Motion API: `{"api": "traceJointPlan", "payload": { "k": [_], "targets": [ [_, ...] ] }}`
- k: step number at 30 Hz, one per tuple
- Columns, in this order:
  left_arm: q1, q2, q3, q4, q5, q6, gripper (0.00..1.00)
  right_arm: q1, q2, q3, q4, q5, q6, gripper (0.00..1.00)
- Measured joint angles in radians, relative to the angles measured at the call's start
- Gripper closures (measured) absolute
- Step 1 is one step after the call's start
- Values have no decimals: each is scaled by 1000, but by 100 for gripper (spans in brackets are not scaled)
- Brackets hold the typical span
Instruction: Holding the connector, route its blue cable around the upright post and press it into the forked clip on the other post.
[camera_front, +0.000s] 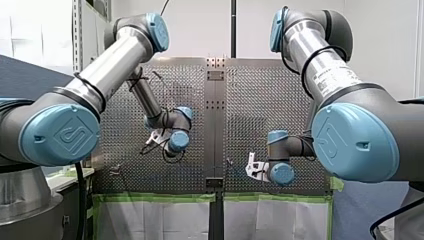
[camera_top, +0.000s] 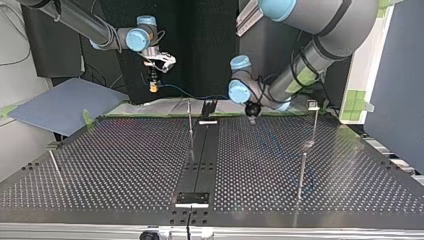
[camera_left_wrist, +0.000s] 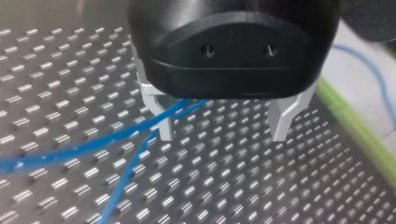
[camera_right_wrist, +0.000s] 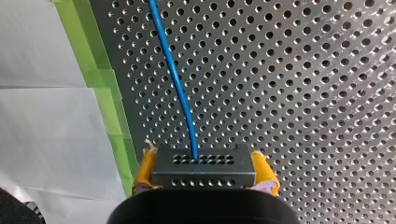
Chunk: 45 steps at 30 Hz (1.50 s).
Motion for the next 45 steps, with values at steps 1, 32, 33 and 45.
{"api": "traceJointPlan", "payload": {
  "k": [1,32,33,45],
  "targets": [
    [-1,-9,0,0,1,0,2,0,0,0,0,0,0,100],
    [-72,-77,-3,28,243,-208,2,0,0,0,-2,0,-3,100],
    [-75,-77,-4,28,256,-221,2,0,0,0,-2,0,-3,100],
    [-113,-79,-5,14,310,-354,2,-1,0,0,0,0,-2,100]
  ]
}}
